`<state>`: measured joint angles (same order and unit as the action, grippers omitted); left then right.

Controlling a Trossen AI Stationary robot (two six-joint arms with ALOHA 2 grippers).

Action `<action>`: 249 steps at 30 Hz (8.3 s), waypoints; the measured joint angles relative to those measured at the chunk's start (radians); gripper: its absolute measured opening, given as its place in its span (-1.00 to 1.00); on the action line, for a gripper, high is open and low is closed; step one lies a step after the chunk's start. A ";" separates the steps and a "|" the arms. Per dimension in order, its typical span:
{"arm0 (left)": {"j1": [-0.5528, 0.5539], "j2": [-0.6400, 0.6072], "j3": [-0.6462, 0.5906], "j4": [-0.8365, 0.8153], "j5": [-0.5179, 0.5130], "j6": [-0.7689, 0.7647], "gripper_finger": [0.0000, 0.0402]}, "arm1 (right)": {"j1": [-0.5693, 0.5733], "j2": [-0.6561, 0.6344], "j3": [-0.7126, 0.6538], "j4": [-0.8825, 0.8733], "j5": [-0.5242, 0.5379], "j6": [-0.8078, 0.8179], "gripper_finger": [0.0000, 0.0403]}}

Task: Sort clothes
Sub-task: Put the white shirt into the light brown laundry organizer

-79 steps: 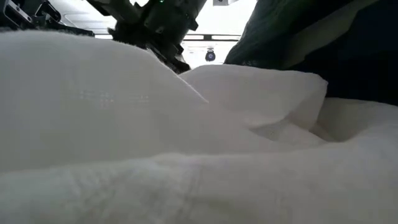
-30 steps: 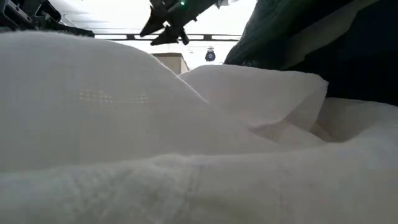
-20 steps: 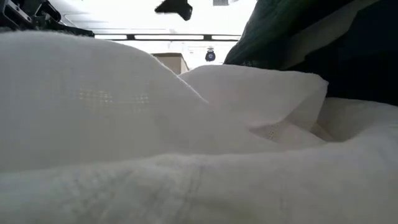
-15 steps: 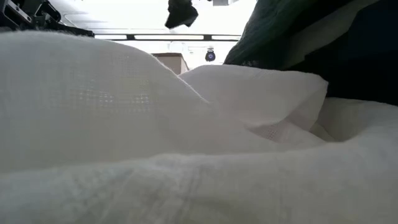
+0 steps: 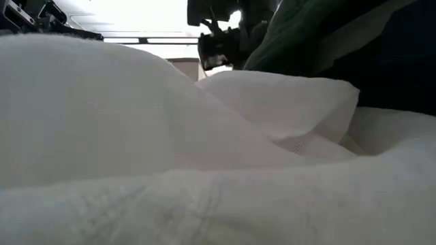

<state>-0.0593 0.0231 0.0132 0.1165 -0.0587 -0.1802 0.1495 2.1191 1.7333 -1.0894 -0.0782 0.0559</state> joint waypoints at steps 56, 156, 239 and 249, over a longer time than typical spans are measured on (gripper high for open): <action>0.000 0.000 0.000 -0.016 0.003 0.000 -1.00 | -0.447 -0.182 0.552 1.755 0.198 -0.074 -1.00; 0.000 0.000 0.000 -0.016 0.003 0.000 -1.00 | -0.544 -0.424 -0.563 0.898 -0.078 -0.209 -0.96; 0.000 0.000 0.000 -0.016 0.003 0.000 -1.00 | -0.507 0.067 0.510 0.359 -0.072 -0.079 -0.59; 0.000 0.000 0.000 -0.016 0.003 0.000 -1.00 | -0.507 0.067 0.509 0.361 -0.063 -0.079 -0.31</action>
<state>-0.0593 0.0231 0.0132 0.1005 -0.0555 -0.1802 -0.3573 2.1864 2.2425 -0.7280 -0.1414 -0.0233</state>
